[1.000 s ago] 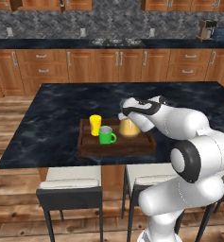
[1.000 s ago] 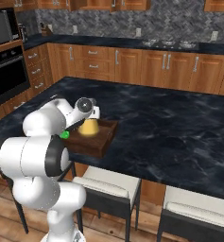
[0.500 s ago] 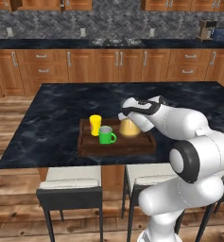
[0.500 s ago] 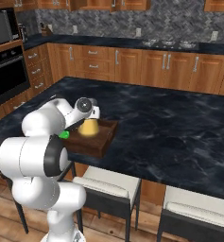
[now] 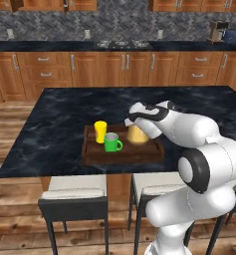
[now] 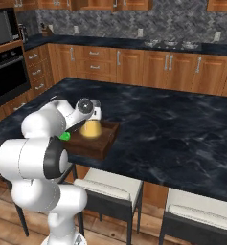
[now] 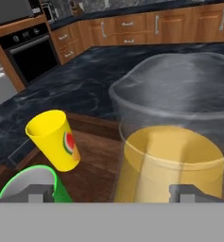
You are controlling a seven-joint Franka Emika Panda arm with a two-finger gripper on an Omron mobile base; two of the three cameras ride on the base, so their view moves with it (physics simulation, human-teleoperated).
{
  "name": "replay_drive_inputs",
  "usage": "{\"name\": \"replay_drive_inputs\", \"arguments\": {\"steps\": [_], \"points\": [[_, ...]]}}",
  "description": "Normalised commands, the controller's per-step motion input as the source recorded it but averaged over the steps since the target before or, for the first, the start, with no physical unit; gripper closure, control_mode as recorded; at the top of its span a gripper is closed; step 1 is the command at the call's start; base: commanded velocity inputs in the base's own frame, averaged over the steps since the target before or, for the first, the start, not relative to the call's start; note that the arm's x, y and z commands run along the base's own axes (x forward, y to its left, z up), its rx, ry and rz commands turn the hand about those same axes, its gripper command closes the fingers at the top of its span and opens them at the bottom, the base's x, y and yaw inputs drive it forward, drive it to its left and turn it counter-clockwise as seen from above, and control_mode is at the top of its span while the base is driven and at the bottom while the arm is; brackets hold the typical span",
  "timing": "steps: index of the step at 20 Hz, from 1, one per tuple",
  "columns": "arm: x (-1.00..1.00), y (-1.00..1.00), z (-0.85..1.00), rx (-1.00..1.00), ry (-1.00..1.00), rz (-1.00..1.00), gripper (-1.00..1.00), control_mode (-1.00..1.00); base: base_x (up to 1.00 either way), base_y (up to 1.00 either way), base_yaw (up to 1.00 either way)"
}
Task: There is a tray on the dining counter. Grab the cup, mug, and pitcher and place them on the tray. The pitcher may be placed next to the tray if it cannot fit the tray.
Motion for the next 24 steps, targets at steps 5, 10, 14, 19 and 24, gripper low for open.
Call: {"name": "replay_drive_inputs", "arguments": {"steps": [5, 10, 14, 19, 24], "points": [[-0.01, -0.14, 0.0, 0.0, 0.0, -0.03, -1.0, -1.0, 0.0, 0.0, 0.0], [-0.16, -0.13, -0.01, -0.02, 0.0, -0.11, -1.0, -1.0, 0.0, 0.0, 0.0], [-0.14, 0.0, -0.04, -0.08, 0.0, -0.18, -1.0, -1.0, 0.0, 0.0, 0.0], [-0.04, 0.0, 0.0, -0.14, -0.16, -0.15, -1.0, -1.0, 0.0, 0.0, 0.0], [-0.06, 0.0, 0.04, -0.08, -0.14, -0.12, -1.0, -1.0, 0.0, 0.0, 0.0]]}}
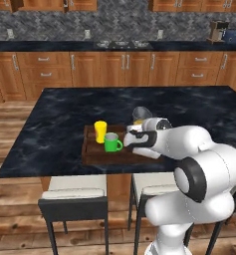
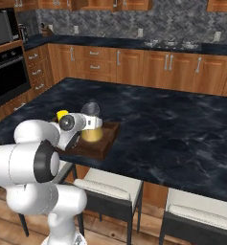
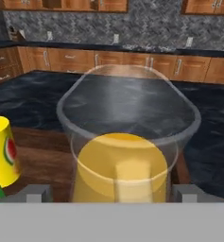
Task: There is a tray on the dining counter. Grab the cup, mug, and pitcher and place them on the tray. The pitcher may be placed next to the tray if it cannot fit the tray.
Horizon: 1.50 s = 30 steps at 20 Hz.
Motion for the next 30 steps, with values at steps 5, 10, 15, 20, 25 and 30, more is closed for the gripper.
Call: {"name": "replay_drive_inputs", "arguments": {"steps": [5, 10, 15, 20, 25, 30], "points": [[-0.03, 0.0, 0.11, -0.03, -0.08, -0.13, -1.0, -1.0, 0.0, 0.0, 0.0], [-0.06, -0.13, 0.53, 0.0, 0.0, -0.09, -1.0, -1.0, 0.0, 0.0, 0.0], [-0.06, -0.08, 0.78, 0.0, 0.01, -0.02, -1.0, -1.0, 0.0, 0.0, 0.0], [-0.23, 0.0, 0.87, 0.02, 0.09, -0.02, -1.0, -1.0, 0.0, 0.0, 0.0], [-0.31, 0.0, 0.87, 0.04, 0.14, -0.01, -1.0, -1.0, 0.0, 0.0, 0.0], [-0.37, 0.0, 0.76, 0.03, 0.17, 0.0, -1.0, -1.0, 0.0, 0.0, 0.0]]}}
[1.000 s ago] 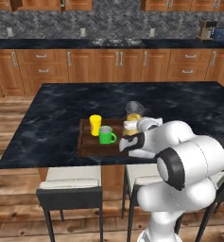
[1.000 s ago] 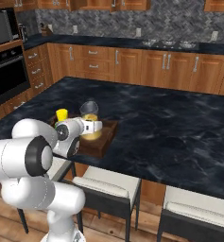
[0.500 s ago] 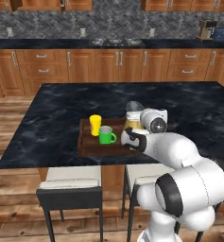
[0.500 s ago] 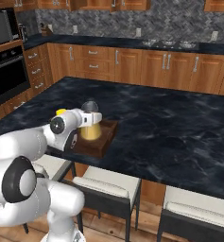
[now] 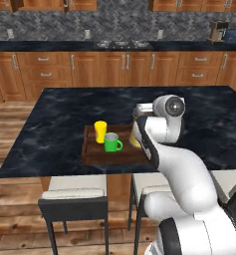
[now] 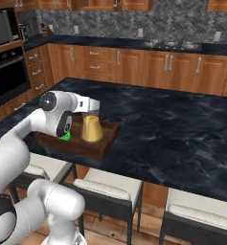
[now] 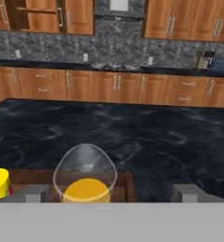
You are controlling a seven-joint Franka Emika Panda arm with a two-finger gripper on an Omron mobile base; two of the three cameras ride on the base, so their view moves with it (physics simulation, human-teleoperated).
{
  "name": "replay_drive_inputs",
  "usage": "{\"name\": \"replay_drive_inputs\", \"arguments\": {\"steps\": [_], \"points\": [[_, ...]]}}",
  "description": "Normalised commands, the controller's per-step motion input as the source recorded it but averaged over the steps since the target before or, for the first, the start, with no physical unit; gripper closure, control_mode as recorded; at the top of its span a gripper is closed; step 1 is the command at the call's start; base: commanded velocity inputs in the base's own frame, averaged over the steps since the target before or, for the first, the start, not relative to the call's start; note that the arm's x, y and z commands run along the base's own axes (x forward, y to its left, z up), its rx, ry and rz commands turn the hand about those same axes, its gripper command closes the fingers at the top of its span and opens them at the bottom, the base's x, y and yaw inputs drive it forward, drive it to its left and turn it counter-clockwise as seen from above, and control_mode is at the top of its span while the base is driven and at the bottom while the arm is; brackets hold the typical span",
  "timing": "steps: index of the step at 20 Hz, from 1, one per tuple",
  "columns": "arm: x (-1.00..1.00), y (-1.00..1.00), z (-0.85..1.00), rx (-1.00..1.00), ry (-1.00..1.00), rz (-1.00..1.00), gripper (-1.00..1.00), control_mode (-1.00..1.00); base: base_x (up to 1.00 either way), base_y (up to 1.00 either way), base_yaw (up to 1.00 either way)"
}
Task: There is a tray on the dining counter. Grab the cup, mug, and pitcher and place them on the tray. The pitcher may be placed next to the tray if it cannot fit the tray.
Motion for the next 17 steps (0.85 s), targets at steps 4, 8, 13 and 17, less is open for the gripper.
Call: {"name": "replay_drive_inputs", "arguments": {"steps": [4, 8, 13, 17], "points": [[-0.65, 0.01, 0.34, 0.02, 0.12, 0.0, -1.0, -1.0, 0.0, 0.0, 0.0], [-0.94, 0.04, 0.0, 0.0, 0.04, 0.0, -1.0, -1.0, 0.0, 0.0, 0.0], [-1.0, 0.04, 0.0, 0.0, 0.0, 0.0, -1.0, -1.0, 0.0, 0.0, 0.0], [-1.0, 0.0, 0.0, 0.02, 0.04, 0.0, -1.0, -1.0, 0.0, 0.0, 0.0]]}}
